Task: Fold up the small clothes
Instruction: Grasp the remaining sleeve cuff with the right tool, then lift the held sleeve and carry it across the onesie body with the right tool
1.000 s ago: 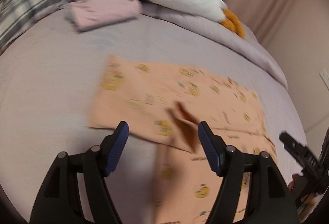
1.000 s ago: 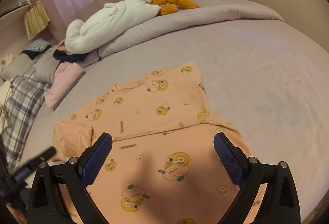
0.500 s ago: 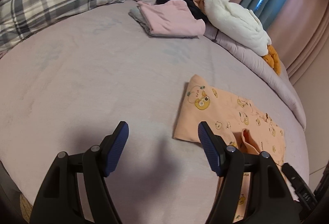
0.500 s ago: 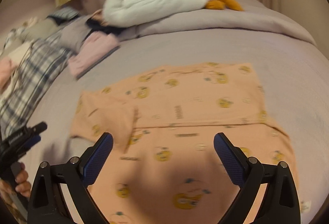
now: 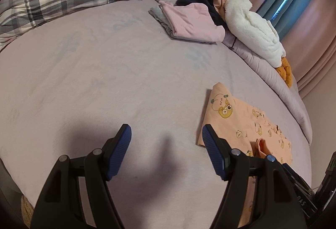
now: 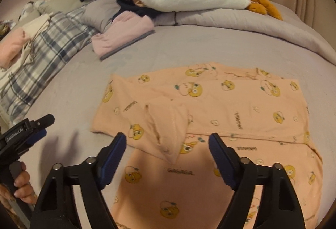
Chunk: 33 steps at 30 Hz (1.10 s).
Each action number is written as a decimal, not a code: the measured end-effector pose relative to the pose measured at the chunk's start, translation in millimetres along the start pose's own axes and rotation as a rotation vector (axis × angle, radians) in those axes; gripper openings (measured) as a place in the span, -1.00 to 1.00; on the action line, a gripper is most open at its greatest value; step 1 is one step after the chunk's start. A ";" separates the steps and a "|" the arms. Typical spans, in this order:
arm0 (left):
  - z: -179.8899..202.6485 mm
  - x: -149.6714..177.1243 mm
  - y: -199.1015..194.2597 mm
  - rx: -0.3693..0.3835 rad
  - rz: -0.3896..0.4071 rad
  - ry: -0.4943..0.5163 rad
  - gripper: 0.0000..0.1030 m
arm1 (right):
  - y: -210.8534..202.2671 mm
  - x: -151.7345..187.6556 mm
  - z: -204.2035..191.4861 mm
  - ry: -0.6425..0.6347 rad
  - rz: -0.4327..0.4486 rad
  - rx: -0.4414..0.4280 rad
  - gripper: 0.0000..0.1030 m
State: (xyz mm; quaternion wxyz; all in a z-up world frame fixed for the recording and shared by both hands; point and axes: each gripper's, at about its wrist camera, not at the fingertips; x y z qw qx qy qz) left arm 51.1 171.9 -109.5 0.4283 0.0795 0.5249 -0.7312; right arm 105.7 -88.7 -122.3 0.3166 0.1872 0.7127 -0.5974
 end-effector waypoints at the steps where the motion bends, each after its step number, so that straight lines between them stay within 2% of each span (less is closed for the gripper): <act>1: 0.1 0.1 0.3 0.000 -0.002 -0.001 0.36 | 4.0 -0.6 -3.7 -0.014 -0.005 0.004 0.47; 6: 2.1 2.1 2.3 0.000 -0.013 0.006 0.36 | 23.1 -2.4 -15.7 -0.077 -0.041 0.057 0.15; 10: 2.4 2.3 4.4 0.005 -0.019 0.007 0.36 | 37.4 -2.5 -17.0 -0.102 -0.065 0.092 0.00; 14: 1.4 2.5 5.9 0.008 -0.027 0.005 0.36 | 43.8 -5.6 -15.2 -0.104 -0.078 0.106 -0.70; 15: 0.7 2.4 6.0 0.009 -0.028 0.003 0.36 | 42.5 -7.1 -14.2 -0.097 -0.073 0.100 -0.78; 19: 0.6 3.0 5.3 0.013 -0.028 -0.008 0.36 | 26.3 -20.8 -7.8 -0.064 -0.034 0.038 -0.85; 25: 3.1 4.6 4.3 0.026 -0.032 -0.013 0.36 | -13.9 -62.9 -1.7 -0.042 0.068 -0.040 -0.86; 33: 8.4 5.7 6.4 0.044 -0.045 -0.001 0.36 | -61.9 -110.5 -4.8 -0.071 0.212 -0.054 -0.87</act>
Point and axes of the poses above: each gripper's, at about its wrist camera, not at the fingertips, and y roughly the way its jaws point, z to its right, x to its underside, and after that the axes turned 4 degrees about x, right-handed
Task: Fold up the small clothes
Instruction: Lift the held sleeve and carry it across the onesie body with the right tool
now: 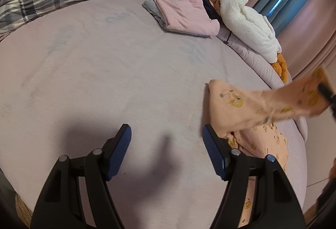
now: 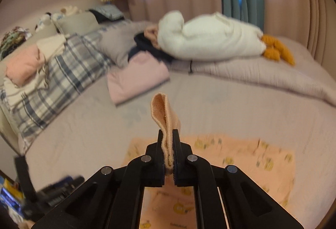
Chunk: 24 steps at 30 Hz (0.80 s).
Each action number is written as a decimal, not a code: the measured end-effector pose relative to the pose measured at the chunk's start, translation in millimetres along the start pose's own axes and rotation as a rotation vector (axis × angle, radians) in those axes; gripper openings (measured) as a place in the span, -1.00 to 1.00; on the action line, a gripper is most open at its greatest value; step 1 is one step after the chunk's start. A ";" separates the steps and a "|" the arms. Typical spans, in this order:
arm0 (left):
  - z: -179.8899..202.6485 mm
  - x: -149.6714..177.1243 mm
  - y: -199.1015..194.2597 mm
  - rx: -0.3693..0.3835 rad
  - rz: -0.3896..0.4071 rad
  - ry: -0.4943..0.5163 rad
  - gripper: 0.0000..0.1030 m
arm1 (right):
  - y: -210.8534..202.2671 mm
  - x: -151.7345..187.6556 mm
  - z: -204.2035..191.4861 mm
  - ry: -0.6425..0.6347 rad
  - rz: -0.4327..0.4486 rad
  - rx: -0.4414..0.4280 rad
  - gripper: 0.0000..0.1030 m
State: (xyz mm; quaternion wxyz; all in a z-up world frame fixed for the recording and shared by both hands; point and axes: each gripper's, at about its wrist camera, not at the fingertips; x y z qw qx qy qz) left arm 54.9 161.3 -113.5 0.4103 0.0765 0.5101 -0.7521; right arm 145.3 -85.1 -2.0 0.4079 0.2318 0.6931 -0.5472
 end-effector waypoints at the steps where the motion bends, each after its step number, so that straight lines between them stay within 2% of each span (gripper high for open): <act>1: 0.0 -0.6 0.8 0.003 -0.004 0.001 0.36 | -2.7 -5.3 0.8 -0.003 0.013 0.002 -0.87; 6: 5.7 1.2 3.9 0.014 -0.018 0.013 0.36 | -11.5 -20.4 11.6 0.003 0.049 0.005 -0.87; 24: 24.2 7.4 16.2 0.024 -0.056 0.055 0.36 | -16.5 -18.2 75.5 0.124 0.050 0.036 -0.87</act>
Point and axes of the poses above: each gripper's, at about its wrist camera, not at the fingertips, and y roughly the way its jaws point, z to its right, x to its underside, and after that the axes turned 4 degrees about x, right-handed
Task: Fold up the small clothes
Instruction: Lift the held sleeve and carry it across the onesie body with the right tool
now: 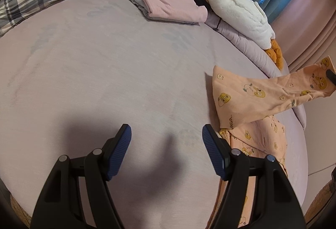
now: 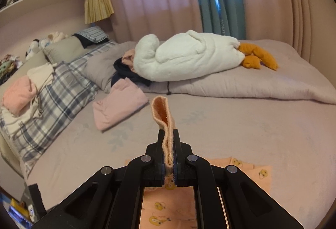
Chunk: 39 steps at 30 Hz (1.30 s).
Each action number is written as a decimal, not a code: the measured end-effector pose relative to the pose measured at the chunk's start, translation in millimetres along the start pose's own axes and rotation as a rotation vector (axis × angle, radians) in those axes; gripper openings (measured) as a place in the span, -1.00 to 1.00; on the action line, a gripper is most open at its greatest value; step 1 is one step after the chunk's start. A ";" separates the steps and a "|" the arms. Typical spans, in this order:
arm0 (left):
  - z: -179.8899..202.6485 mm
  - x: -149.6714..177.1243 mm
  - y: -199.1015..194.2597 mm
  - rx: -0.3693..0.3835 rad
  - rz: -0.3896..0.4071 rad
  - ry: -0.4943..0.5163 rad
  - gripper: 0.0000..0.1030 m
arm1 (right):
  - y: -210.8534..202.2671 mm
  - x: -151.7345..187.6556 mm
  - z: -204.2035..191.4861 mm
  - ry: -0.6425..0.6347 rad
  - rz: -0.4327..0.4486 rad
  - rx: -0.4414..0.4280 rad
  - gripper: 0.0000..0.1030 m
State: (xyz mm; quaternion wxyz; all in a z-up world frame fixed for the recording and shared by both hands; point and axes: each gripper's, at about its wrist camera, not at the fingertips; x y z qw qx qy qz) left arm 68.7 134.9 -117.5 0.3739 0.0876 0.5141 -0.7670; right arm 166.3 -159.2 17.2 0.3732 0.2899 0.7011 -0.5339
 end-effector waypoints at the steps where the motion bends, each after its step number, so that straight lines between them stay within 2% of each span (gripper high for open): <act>1: 0.7 0.3 0.4 0.001 -0.001 0.002 0.36 | 0.2 0.0 2.3 0.006 0.001 0.004 -0.87; 22: 16.4 6.4 10.8 0.004 -0.031 0.040 0.36 | 5.8 12.2 41.9 0.064 -0.032 0.064 -0.87; 39: 36.7 13.7 16.8 0.036 -0.053 0.094 0.36 | 21.8 33.7 67.7 0.109 -0.093 0.109 -0.87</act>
Point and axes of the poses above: each gripper's, at about its wrist camera, not at the fingertips, and y roughly the way its jaws point, z to its right, x to its underside, and after that the axes turned 4 degrees about x, right-handed
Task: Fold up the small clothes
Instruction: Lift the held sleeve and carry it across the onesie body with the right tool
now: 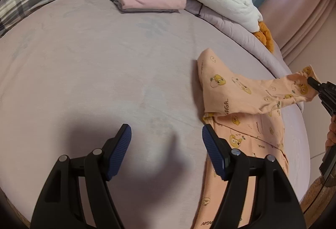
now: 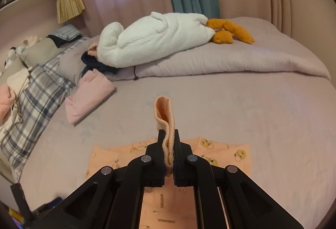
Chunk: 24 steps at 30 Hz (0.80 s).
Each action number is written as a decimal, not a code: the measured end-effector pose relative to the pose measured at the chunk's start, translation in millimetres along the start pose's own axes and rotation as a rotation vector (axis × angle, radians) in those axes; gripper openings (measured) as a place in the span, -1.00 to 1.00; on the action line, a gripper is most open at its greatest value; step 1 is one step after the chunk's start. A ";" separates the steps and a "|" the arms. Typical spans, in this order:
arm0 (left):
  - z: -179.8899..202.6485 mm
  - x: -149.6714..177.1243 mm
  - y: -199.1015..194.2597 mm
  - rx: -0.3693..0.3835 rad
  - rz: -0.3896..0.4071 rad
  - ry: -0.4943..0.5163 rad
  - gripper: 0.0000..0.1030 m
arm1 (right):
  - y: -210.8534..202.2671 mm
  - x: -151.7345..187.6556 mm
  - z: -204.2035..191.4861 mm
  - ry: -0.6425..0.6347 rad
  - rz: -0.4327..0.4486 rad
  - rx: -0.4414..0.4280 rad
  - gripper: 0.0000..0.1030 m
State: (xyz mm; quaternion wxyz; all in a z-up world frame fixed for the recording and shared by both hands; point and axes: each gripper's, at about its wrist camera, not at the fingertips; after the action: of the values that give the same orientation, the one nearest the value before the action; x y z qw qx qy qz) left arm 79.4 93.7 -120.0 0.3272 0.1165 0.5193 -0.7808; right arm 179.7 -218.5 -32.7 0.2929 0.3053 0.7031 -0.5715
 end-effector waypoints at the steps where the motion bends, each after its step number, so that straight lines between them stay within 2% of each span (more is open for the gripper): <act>1: 1.7 0.4 0.7 0.003 -0.003 0.002 0.36 | 0.9 1.0 2.1 0.003 -0.003 0.004 -0.87; 24: 32.7 11.3 16.3 0.031 -0.052 0.081 0.36 | 25.0 28.0 32.8 0.041 -0.099 0.074 -0.87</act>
State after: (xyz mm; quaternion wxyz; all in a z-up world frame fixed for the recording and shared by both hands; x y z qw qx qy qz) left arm 86.3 56.3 -123.7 0.2834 0.1395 0.5229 -0.7917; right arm 182.9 -244.1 -75.3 0.2383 0.2926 0.7017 -0.6044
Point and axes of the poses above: each gripper's, at about its wrist camera, not at the fingertips, and y roughly the way its jaws point, z to its right, x to its underside, and after that the axes turned 4 degrees about x, right-handed
